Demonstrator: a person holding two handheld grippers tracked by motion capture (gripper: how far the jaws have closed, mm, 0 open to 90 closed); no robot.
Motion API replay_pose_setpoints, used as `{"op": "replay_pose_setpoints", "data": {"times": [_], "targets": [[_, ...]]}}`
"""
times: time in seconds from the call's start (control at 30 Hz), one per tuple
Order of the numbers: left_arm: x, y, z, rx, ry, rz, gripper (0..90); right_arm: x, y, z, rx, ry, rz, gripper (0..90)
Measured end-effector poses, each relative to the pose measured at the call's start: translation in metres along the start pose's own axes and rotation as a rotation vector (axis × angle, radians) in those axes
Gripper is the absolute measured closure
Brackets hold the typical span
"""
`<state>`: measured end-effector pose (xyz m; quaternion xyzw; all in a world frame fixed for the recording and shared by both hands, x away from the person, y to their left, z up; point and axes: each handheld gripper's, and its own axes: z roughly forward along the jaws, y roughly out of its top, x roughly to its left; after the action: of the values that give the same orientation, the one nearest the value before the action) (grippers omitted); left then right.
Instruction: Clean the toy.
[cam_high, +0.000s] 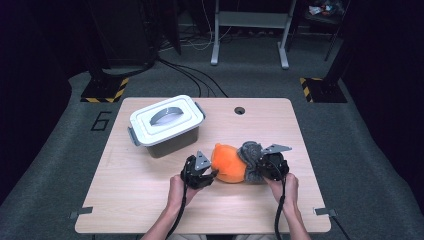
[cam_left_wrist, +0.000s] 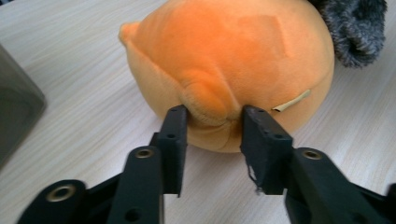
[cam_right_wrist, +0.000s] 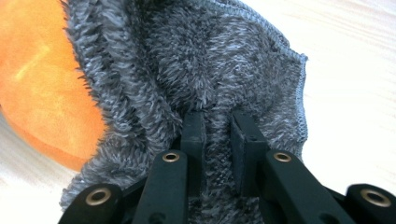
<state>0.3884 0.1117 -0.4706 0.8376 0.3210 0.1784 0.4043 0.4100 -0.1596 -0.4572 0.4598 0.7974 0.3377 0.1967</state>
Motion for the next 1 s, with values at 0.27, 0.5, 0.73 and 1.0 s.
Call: {"op": "replay_pose_setpoints", "data": {"times": [0.27, 0.5, 0.73, 1.0], "targets": [[0.005, -0.002, 0.001, 0.012, 0.007, -0.049, 73.8, 0.009, 0.014, -0.014, -0.04, -0.017, -0.04, 76.9], [0.003, 0.0, 0.001, 0.014, 0.013, -0.055, 74.4, 0.052, 0.036, -0.028, -0.094, 0.018, -0.151, 77.0], [0.002, 0.001, 0.001, 0.01, 0.019, -0.075, 75.2, 0.084, 0.042, -0.015, -0.045, 0.019, -0.255, 77.0], [0.002, 0.001, 0.001, 0.007, 0.014, -0.086, 76.3, 0.085, 0.032, -0.012, -0.041, -0.028, -0.269, 77.1]]}}
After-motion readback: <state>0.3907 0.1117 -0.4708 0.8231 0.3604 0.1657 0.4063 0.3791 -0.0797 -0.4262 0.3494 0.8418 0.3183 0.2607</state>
